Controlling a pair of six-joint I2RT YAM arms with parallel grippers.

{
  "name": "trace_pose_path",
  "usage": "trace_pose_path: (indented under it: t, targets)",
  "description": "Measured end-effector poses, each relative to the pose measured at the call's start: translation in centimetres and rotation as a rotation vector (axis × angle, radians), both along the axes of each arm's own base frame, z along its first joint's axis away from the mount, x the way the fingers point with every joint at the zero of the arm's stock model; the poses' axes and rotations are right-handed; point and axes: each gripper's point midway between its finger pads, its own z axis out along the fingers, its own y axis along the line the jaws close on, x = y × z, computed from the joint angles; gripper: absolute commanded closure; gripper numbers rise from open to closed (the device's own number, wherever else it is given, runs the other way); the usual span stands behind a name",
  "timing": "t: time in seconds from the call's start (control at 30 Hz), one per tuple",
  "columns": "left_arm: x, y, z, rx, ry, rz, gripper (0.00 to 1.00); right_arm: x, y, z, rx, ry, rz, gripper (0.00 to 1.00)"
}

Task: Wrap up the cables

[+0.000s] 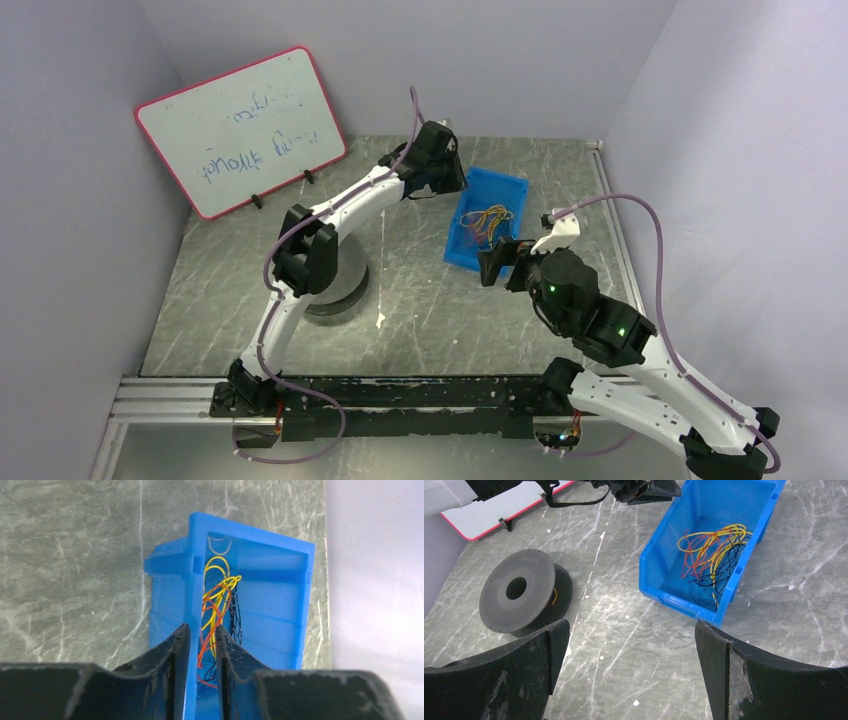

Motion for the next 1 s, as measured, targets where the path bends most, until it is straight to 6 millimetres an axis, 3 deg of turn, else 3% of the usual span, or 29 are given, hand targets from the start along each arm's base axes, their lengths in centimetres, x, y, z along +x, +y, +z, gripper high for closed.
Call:
trace_pose_path:
  t: [0.2,0.4,0.5,0.8,1.0]
  targets:
    - [0.0,-0.2,0.3,-0.016,-0.016,0.000,0.53,-0.2,-0.3,-0.1,0.001,0.006,-0.005,0.00]
    - [-1.1,1.0,1.0,0.004,-0.030,-0.007,0.43,-0.3,-0.3,0.1,0.009,0.010,-0.008,0.00]
    - [-2.0,2.1,2.5,0.010,-0.056,-0.009,0.41,-0.3,-0.3,0.1,0.011,0.011,-0.007,0.00]
    - [-4.8,6.6,9.3,0.028,-0.194,0.021,0.40,-0.2,0.3,-0.4,0.002,0.032,0.004,0.00]
    - [-7.1,10.9,10.3,0.103,-0.232,0.074,0.39,0.3,0.8,-1.3,-0.023,0.058,0.001,0.00]
